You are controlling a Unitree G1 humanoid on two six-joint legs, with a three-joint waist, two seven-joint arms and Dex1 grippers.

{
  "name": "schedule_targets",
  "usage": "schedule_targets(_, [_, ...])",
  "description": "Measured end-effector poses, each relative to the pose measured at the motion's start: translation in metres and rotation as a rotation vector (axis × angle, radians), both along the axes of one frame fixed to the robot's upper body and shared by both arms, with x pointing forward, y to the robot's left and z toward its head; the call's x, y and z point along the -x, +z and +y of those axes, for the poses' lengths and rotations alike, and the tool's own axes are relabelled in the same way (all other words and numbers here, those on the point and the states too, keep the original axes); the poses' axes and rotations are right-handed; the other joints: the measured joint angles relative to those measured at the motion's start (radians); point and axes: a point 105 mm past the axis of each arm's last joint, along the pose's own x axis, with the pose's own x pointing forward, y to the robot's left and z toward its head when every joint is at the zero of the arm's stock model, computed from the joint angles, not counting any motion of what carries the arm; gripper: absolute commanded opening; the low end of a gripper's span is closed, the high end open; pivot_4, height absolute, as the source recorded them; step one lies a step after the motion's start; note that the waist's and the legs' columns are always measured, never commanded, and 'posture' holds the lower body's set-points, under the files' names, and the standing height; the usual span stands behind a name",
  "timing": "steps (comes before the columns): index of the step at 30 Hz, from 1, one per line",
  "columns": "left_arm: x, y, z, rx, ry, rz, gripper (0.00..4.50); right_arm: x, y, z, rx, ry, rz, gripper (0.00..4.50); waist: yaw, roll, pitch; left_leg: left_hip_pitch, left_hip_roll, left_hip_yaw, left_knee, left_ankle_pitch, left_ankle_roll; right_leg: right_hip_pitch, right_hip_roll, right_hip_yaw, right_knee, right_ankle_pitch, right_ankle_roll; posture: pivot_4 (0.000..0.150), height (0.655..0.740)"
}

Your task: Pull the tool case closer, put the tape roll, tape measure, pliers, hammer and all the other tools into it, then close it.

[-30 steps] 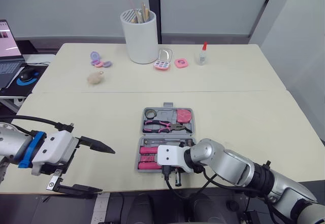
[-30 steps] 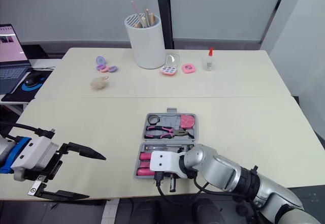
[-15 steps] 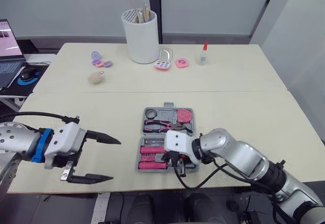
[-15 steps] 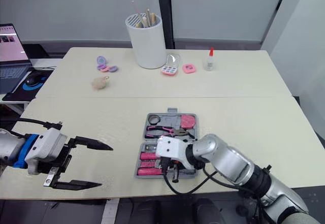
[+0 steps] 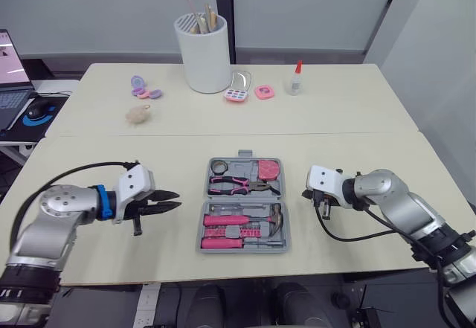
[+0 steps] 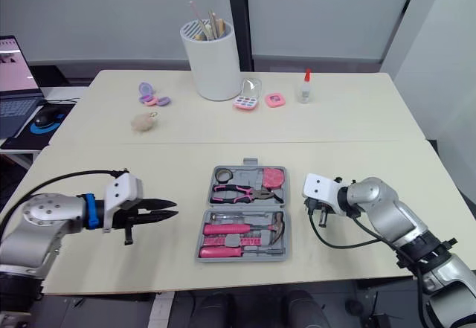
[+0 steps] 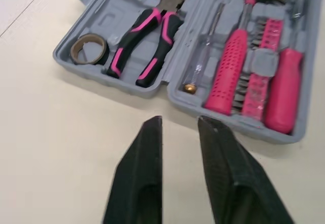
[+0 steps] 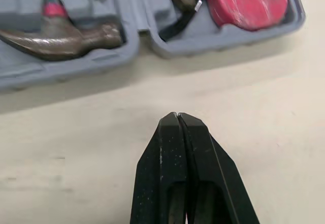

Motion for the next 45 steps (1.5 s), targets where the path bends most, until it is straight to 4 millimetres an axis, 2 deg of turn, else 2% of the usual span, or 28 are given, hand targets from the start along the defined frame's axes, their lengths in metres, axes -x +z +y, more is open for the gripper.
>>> schedule_targets(3, [-0.004,-0.018,-0.01,-0.011,-0.005,0.021,0.03,-0.004,-0.011,0.005,0.009,0.013,0.006,0.0,0.003,0.0,0.0,-0.001,0.0,0.0,0.0,0.0,0.0,0.0,0.0,0.0,0.0,0.0,0.0,0.15,0.74])
schedule_targets(11, [-0.026,-0.032,-0.027,-0.042,0.007,-0.018,0.03,-0.009,-0.022,0.009,0.038,0.03,-0.002,0.0,0.006,0.0,0.0,-0.001,0.0,0.0,0.001,0.0,0.0,0.0,0.0,0.0,0.0,0.0,0.0,0.15,0.74])
schedule_targets(14, [-0.029,-0.043,-0.038,-0.051,-0.013,-0.003,0.03,-0.009,-0.023,0.015,0.032,0.04,-0.004,0.0,0.004,0.0,0.0,-0.001,0.0,0.0,0.001,0.0,0.0,0.001,0.0,0.0,0.001,0.0,0.0,0.15,0.74])
schedule_targets(18, [-0.032,-0.052,-0.04,-0.062,-0.002,0.008,0.03,-0.009,-0.023,0.02,0.036,0.055,-0.007,0.0,0.003,0.0,0.0,0.0,0.0,-0.001,0.001,0.0,0.0,0.001,0.001,-0.001,0.001,0.0,0.0,0.15,0.74])
schedule_targets(26, [-0.035,-0.056,-0.051,-0.048,-0.008,0.003,0.03,-0.006,-0.024,0.035,0.024,0.092,0.007,0.0,0.004,0.0,-0.001,0.0,-0.001,-0.001,0.001,0.0,0.0,0.002,0.0,-0.001,0.001,0.0,0.0,0.15,0.74])
schedule_targets(35, [-0.033,-0.055,-0.052,-0.053,-0.014,0.013,0.03,-0.002,-0.023,0.041,0.053,0.126,0.008,0.0,0.005,0.0,-0.001,0.0,-0.001,-0.001,0.001,0.0,0.0,0.001,0.0,-0.001,0.001,0.0,0.0,0.15,0.74])
schedule_targets(45, [-0.016,-0.057,-0.048,-0.083,-0.019,0.032,0.03,0.015,-0.026,0.047,0.025,0.11,0.052,0.0,0.003,0.0,-0.001,0.0,0.0,-0.001,0.001,0.0,0.0,0.001,0.0,-0.001,0.002,0.0,0.0,0.15,0.74])
